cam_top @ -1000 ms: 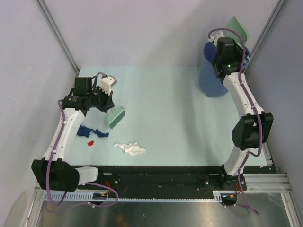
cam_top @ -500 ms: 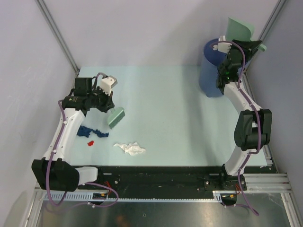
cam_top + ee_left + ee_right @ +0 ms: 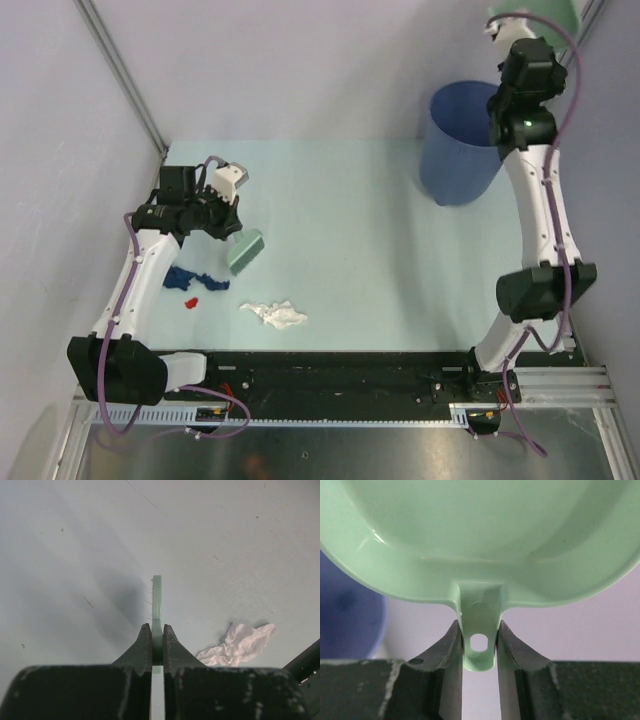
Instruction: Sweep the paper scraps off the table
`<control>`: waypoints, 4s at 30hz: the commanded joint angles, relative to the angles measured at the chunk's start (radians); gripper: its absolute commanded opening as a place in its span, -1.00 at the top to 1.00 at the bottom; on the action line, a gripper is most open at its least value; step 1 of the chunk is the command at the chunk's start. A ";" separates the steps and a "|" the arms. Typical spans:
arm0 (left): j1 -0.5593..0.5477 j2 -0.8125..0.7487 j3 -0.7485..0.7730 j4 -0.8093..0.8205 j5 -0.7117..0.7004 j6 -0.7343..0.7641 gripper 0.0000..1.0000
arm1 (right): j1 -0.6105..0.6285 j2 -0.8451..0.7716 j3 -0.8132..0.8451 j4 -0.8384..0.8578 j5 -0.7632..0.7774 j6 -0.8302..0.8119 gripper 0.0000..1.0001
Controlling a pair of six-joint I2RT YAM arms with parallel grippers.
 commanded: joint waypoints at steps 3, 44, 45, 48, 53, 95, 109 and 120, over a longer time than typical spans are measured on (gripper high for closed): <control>0.006 -0.010 0.023 0.017 0.032 0.011 1.00 | 0.157 -0.212 -0.020 -0.461 -0.209 0.686 1.00; 0.006 -0.048 0.024 -0.069 -0.166 0.048 1.00 | 0.969 0.036 -0.750 -0.807 -0.780 1.054 1.00; 0.006 -0.050 0.031 -0.078 -0.171 0.050 1.00 | 0.970 0.044 -0.753 -0.793 -0.782 1.056 1.00; 0.006 -0.057 0.034 -0.119 -0.175 0.051 0.99 | 0.978 0.070 -0.755 -0.775 -0.782 1.057 1.00; 0.006 -0.066 -0.027 -0.150 -0.192 0.062 1.00 | 0.987 0.101 -0.755 -0.744 -0.792 1.059 1.00; 0.018 -0.013 0.090 -0.187 0.236 -0.023 0.99 | 0.908 0.137 -0.704 -0.400 -0.855 1.079 1.00; 0.020 -0.037 0.066 -0.187 0.085 0.023 1.00 | 0.955 -0.034 -0.706 -0.794 -0.693 1.168 1.00; 0.031 -0.076 0.035 -0.190 -0.013 0.050 1.00 | 1.197 -0.067 -0.769 -0.986 -0.878 1.237 1.00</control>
